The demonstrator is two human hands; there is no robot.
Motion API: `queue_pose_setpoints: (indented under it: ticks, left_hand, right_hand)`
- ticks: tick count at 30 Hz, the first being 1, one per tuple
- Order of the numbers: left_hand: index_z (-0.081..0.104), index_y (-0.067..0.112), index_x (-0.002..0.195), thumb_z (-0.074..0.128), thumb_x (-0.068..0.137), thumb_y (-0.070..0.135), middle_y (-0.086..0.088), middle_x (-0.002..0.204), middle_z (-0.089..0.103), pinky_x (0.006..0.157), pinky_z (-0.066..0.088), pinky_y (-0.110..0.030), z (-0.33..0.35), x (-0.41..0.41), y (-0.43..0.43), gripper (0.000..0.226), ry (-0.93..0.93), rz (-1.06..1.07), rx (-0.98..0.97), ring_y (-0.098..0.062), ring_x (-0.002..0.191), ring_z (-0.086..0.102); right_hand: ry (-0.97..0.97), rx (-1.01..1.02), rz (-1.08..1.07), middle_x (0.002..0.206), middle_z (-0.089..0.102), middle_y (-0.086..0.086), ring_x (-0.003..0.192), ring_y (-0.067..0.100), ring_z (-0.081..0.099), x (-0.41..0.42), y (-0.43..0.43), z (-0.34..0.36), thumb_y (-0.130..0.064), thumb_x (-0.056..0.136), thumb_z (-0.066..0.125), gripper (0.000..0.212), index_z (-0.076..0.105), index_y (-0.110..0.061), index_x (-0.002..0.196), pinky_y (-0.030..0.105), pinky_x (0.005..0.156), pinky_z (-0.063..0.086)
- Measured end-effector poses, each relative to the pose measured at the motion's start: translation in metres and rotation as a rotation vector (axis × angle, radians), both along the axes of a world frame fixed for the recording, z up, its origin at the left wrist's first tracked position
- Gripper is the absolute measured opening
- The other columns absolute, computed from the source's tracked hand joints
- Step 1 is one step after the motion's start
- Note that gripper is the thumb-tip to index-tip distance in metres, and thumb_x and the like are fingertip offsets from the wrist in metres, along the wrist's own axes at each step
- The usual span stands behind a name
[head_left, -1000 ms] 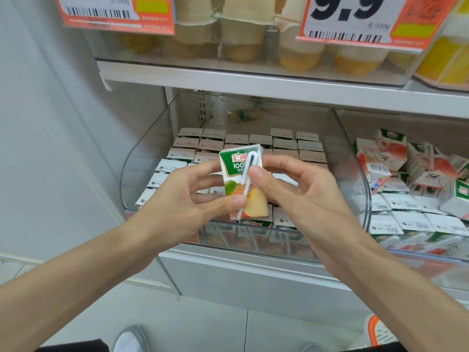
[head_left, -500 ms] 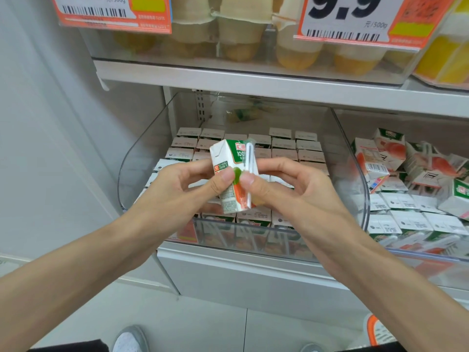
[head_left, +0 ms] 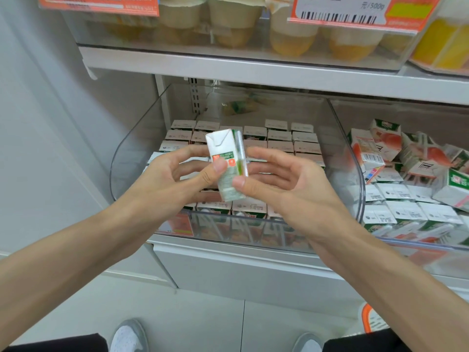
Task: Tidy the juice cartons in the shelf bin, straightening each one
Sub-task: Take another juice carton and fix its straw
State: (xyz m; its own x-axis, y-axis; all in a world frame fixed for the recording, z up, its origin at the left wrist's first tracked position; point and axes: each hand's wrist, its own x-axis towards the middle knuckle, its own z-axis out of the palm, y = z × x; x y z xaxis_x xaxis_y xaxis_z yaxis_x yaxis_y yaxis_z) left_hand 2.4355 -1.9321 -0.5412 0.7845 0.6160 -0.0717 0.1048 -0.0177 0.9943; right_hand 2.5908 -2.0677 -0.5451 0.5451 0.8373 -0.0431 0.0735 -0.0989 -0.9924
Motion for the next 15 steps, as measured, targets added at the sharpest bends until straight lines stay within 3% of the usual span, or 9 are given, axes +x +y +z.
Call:
queue_pose_setpoints:
  ticks: [4,9,12,15]
  left_hand:
    - [0.068,0.026,0.138,0.060,0.103,0.032,0.002,0.128,0.076,0.099,0.059,-0.029,0.000,0.000,0.001,0.037,0.009,-0.050,0.063,-0.020,0.113,0.076]
    - [0.080,0.024,0.120,0.065,0.096,0.048,0.001,0.114,0.081,0.090,0.062,-0.026,0.004,0.002,-0.002,0.037,0.033,0.044,0.010,-0.019,0.105,0.078]
    - [0.084,0.022,0.108,0.070,0.090,0.054,0.000,0.105,0.082,0.083,0.062,-0.025,0.002,0.005,-0.004,0.039,0.075,0.096,0.037,-0.017,0.090,0.080]
    - [0.083,0.022,0.105,0.072,0.086,0.055,0.000,0.105,0.081,0.085,0.061,-0.031,-0.003,0.004,-0.004,0.040,0.088,0.101,0.098,-0.021,0.088,0.080]
  right_hand:
    - [0.113,0.031,0.014,0.112,0.081,-0.005,0.107,0.007,0.075,0.002,-0.003,0.006,-0.020,0.086,0.084,0.043,0.068,-0.025,0.126,0.019,0.088,0.057]
    - [0.073,-0.032,0.077,0.108,0.081,-0.010,0.101,0.003,0.075,-0.005,-0.003,0.010,-0.035,0.091,0.079,0.030,0.069,-0.028,0.118,0.021,0.088,0.054]
    - [-0.060,0.008,-0.001,0.108,0.076,-0.008,0.094,0.004,0.073,-0.009,0.001,0.009,-0.046,0.078,0.085,0.039,0.072,-0.028,0.109,0.024,0.084,0.060]
    - [-0.091,0.019,-0.032,0.098,0.075,0.004,0.082,0.010,0.067,-0.009,0.001,0.008,-0.050,0.063,0.087,0.048,0.073,-0.026,0.102,0.027,0.082,0.060]
